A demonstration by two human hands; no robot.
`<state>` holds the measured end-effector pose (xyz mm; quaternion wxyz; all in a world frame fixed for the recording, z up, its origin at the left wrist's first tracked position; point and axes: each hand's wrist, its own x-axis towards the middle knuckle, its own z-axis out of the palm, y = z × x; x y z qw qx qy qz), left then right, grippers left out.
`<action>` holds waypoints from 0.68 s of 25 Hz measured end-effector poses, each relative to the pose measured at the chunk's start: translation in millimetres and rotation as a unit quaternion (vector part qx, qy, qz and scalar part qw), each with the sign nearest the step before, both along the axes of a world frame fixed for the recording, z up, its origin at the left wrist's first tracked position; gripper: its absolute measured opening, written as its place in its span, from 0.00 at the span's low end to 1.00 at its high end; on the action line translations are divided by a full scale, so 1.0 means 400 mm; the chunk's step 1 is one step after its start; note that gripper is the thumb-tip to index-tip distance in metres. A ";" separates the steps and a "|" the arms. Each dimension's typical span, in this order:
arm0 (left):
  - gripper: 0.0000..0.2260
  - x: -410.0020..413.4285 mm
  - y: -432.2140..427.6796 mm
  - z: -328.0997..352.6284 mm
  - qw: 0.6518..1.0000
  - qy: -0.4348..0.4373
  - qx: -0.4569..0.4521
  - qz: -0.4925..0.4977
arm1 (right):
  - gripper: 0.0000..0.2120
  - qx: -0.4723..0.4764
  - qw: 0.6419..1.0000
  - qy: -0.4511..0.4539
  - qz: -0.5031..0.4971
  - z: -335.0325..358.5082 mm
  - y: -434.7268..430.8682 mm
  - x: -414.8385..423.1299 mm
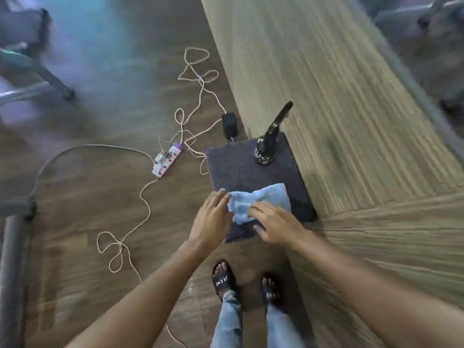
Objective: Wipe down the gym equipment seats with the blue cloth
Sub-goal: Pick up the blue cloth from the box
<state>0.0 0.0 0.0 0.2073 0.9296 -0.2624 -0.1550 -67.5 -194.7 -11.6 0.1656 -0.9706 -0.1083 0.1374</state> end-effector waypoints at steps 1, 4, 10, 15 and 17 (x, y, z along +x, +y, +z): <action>0.20 0.022 0.000 -0.050 1.000 0.005 -0.004 -0.021 | 0.19 -0.013 0.999 -0.002 0.046 -0.052 -0.006 0.018; 0.22 0.092 -0.021 -0.174 0.997 -0.018 0.035 -0.064 | 0.29 -0.057 0.982 -0.058 0.172 -0.175 -0.053 0.052; 0.26 0.221 -0.055 -0.302 0.990 -0.060 0.088 -0.094 | 0.29 -0.052 0.942 -0.129 0.307 -0.293 -0.110 0.161; 0.25 0.221 -0.026 -0.344 0.990 -0.072 0.069 -0.103 | 0.27 -0.059 0.930 -0.170 0.319 -0.316 -0.142 0.183; 0.24 0.218 -0.029 -0.346 0.991 -0.080 0.057 -0.093 | 0.27 -0.066 0.929 -0.181 0.316 -0.316 -0.141 0.178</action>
